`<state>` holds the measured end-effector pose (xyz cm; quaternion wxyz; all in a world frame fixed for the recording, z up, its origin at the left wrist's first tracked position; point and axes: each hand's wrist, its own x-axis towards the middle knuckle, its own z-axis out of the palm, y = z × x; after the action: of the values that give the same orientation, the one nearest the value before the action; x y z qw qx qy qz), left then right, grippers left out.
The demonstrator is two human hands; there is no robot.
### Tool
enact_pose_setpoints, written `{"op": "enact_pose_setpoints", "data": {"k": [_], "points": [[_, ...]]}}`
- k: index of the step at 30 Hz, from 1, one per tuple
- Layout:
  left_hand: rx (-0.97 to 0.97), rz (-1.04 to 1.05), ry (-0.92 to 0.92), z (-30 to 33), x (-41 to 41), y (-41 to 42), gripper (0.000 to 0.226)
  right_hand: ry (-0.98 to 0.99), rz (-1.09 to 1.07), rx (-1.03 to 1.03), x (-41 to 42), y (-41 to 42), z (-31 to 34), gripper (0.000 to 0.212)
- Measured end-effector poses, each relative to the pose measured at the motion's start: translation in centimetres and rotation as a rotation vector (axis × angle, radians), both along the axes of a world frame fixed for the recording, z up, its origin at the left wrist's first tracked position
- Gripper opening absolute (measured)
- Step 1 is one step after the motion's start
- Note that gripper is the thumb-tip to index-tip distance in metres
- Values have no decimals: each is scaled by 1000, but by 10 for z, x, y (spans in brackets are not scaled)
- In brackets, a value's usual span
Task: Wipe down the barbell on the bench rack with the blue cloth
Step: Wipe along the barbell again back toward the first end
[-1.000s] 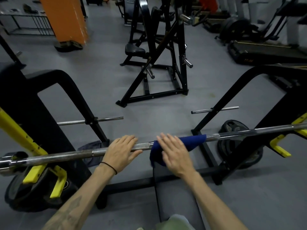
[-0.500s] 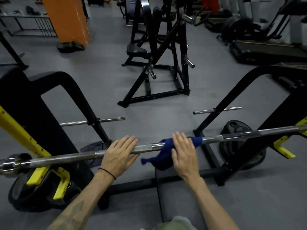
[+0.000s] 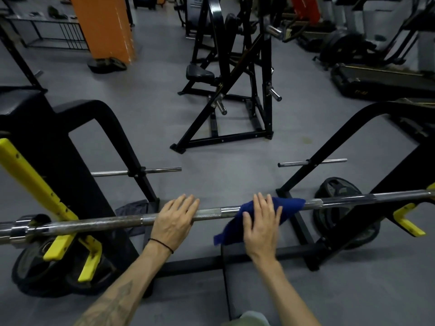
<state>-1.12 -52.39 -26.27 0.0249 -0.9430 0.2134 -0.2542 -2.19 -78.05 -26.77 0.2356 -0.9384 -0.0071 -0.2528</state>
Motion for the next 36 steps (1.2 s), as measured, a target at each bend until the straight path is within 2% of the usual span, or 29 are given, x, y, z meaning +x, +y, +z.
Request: {"op": "enact_pose_setpoints", "data": {"k": [2,4,6,8,10,12,14,16,18,19,21,24,26,28,30,31,33,34,36], "points": [[-1,-17,-11,-1,2,2,62,39,37,46,-8,39,3,66],[17,-34,-33,0,3,5,61,34,258,-142,-13,43,3,66],[22,-42,-49,3,2,7,57,-21,381,-327,-3,10,4,63],[7,-41,-37,3,2,5,57,-56,284,-314,5,-25,2,60],[-3,-32,-26,1,2,3,57,-8,77,-148,3,-35,2,63],[0,-23,-17,0,2,2,58,32,-50,6,0,-4,2,69],[19,-37,-14,-1,3,2,58,32,42,26,-7,34,3,71],[36,-62,-25,-1,3,3,54,16,271,-125,-18,48,-1,69],[52,-69,-36,3,4,4,51,-27,397,-287,-9,25,0,65],[60,-65,-38,6,6,4,51,-45,391,-330,-2,9,-2,64],[73,-53,-6,8,10,5,52,-55,236,-278,10,-22,-4,62],[91,-22,157,9,19,6,65,-3,-33,-69,12,-26,-1,68],[121,-32,316,25,25,5,73,12,-83,41,7,12,3,72],[48,-19,585,41,34,5,71,13,94,14,-3,53,5,71],[1,-19,801,52,40,3,66,25,309,-111,-18,69,3,70],[12,-23,795,52,40,3,65,18,388,-175,-17,62,5,69],[72,-34,610,49,33,5,73,-14,455,-309,-5,32,6,66],[67,-46,492,43,27,9,80,-28,421,-333,1,14,5,65],[-23,-87,348,29,16,22,82,-27,216,-251,8,-18,6,66]]}}
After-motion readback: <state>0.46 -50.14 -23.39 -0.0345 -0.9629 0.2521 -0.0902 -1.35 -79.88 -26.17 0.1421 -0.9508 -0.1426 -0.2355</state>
